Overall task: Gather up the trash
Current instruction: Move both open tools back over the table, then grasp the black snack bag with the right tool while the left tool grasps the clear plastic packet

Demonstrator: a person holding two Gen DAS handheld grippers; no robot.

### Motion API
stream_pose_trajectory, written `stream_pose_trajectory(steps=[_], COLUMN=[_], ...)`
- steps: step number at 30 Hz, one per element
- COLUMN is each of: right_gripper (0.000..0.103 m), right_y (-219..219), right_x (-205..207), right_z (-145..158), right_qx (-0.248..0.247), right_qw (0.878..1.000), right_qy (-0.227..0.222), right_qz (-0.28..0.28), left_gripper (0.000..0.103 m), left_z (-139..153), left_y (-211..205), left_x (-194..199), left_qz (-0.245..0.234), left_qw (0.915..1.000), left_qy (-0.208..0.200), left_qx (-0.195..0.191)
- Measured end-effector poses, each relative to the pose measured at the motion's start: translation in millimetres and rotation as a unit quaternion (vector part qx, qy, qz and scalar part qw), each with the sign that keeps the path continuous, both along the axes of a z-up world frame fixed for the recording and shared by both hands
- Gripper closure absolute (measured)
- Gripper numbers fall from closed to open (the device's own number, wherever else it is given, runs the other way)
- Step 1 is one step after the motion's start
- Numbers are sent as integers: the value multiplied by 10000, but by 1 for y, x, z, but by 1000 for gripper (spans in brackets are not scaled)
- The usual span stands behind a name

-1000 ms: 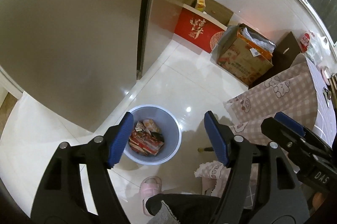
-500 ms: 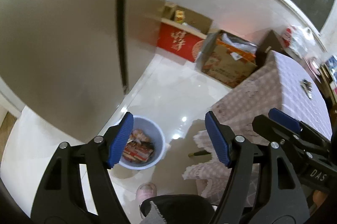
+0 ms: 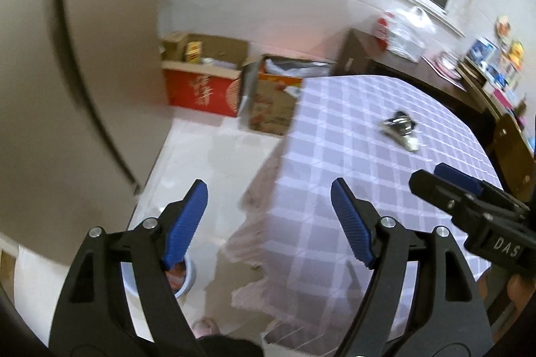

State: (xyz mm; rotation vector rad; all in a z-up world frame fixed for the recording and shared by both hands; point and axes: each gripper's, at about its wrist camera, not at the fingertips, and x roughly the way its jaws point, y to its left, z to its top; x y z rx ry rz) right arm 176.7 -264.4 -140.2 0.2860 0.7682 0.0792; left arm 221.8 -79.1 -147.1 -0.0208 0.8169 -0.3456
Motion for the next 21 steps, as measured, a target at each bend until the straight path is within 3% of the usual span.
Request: stream_pose_trajectory(steps=[8,13,21], right_gripper=[30,30,31], right_y=[-99,-122,-133], right_x=[28,64,107], right_z=[-18,-38,-53], right_qx=[325,742,688], right_qw=[9966,9925,9904], right_qy=[283,433,589], right_qz=[-698,-876,-1049], left_gripper=[25,25,24], left_z=[-3,-12,-26], left_y=[-84,-100,-104], left_x=[43,72,102], left_qz=[-333,-199,154], left_qw=[9992,9991,9982], left_qy=[199,359,548], left_qx=[-22,-75,-185])
